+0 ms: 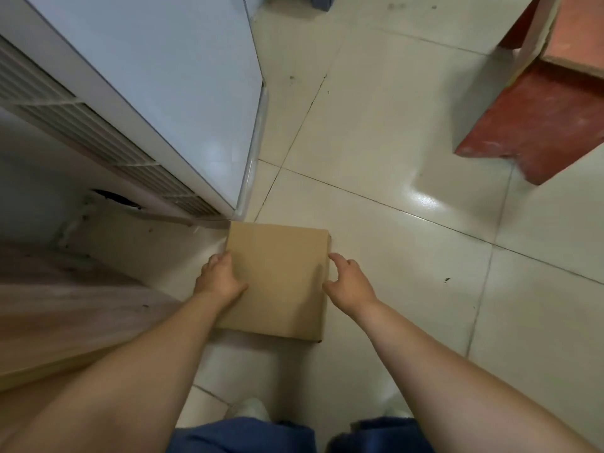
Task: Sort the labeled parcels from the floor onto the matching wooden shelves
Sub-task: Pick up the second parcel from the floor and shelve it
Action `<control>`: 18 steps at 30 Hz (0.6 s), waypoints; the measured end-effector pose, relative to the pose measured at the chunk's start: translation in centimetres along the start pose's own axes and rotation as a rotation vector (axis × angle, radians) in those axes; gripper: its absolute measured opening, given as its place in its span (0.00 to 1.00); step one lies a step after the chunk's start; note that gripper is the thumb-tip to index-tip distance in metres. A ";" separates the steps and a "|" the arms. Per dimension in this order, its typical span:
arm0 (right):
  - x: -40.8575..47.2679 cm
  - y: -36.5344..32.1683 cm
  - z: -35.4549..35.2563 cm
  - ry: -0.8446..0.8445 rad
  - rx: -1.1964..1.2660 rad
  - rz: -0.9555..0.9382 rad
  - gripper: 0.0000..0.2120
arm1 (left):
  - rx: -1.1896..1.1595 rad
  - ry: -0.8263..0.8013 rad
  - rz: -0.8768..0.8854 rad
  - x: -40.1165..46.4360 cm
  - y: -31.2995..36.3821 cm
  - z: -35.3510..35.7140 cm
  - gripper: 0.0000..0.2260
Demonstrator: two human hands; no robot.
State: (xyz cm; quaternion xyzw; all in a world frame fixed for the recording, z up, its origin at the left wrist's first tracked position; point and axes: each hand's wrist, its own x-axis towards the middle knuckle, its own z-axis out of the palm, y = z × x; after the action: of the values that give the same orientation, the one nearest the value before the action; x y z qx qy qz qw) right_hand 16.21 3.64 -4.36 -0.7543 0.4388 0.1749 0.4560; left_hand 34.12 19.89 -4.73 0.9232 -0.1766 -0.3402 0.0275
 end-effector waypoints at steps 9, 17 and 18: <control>4.2 0.6 3.5 -0.039 0.249 0.094 0.35 | -0.399 -0.100 -0.143 4.4 -1.4 2.0 0.33; 1.8 -0.4 0.8 0.041 0.477 0.241 0.42 | -0.476 -0.071 -0.165 2.4 3.5 1.1 0.34; 1.0 -0.6 -0.2 0.061 0.491 0.248 0.42 | -0.498 -0.059 -0.167 1.7 4.6 0.7 0.34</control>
State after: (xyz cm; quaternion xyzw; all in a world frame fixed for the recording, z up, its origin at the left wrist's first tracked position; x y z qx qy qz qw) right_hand 17.26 3.10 -4.64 -0.5665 0.5707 0.0948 0.5869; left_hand 33.43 15.04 -5.52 0.8891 -0.0113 -0.4009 0.2207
